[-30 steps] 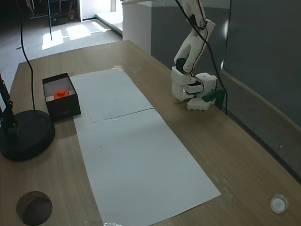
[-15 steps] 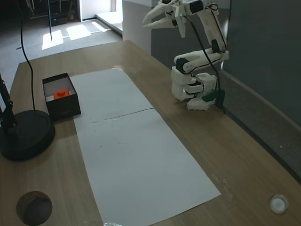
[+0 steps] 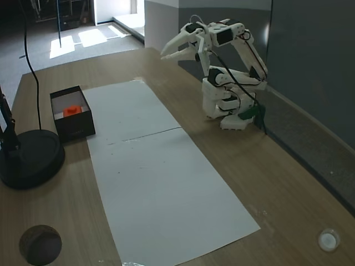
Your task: Grab a orange square and put it in the box.
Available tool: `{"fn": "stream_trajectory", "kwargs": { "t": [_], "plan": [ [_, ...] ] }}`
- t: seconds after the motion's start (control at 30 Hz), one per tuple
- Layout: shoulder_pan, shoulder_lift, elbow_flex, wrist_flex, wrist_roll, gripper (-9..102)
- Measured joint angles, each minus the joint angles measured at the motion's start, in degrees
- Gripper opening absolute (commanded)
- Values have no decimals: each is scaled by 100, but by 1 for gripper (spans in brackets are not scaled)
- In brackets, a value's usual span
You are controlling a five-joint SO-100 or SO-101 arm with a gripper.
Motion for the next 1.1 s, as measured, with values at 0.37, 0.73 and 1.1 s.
{"fn": "stream_trajectory", "kwargs": {
  "t": [0.37, 0.73, 1.1],
  "plan": [
    [0, 53, 1380, -35, 0, 0],
    [0, 53, 2900, 70, 0, 0],
    [0, 53, 2962, 598, 35, 0]
  ]
}}
